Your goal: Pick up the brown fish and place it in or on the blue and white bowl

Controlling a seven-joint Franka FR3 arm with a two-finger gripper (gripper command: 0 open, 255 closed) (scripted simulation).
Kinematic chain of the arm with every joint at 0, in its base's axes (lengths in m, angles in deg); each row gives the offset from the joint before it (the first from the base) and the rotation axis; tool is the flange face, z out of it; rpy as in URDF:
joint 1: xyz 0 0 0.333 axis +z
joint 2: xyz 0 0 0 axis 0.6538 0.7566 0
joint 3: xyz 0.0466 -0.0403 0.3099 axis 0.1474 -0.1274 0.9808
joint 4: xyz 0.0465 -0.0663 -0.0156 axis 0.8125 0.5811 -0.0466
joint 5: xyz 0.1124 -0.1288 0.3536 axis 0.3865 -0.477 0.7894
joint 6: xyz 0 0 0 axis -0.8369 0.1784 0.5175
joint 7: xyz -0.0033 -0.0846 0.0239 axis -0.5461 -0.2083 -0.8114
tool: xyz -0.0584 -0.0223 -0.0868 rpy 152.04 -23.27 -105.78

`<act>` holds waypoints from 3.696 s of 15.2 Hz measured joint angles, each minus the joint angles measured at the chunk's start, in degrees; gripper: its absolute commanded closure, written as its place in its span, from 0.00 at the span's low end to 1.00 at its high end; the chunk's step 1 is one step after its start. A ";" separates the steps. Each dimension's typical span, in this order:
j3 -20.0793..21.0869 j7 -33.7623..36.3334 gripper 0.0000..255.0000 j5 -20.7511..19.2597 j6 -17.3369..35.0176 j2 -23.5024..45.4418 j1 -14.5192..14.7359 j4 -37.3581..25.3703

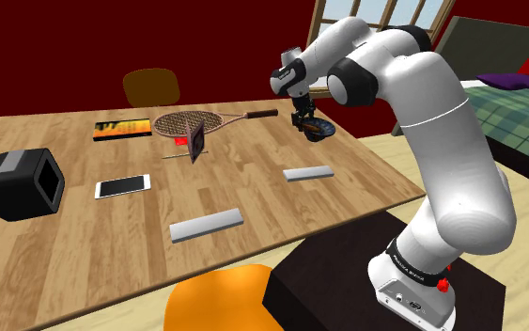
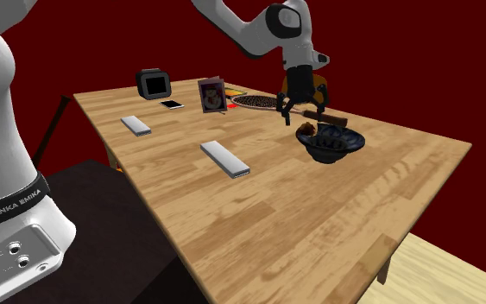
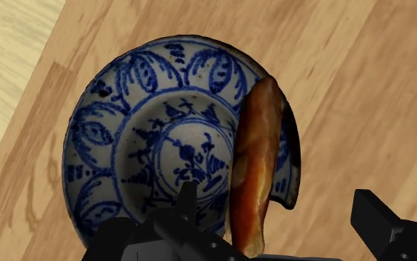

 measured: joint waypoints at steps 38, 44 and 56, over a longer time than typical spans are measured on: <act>20.10 -41.54 0.00 24.14 -21.86 8.49 -36.18 -24.10; 20.10 -41.53 1.00 24.14 -21.87 8.50 -36.18 -24.12; 19.76 -40.96 1.00 23.72 -24.05 6.45 -36.15 -24.36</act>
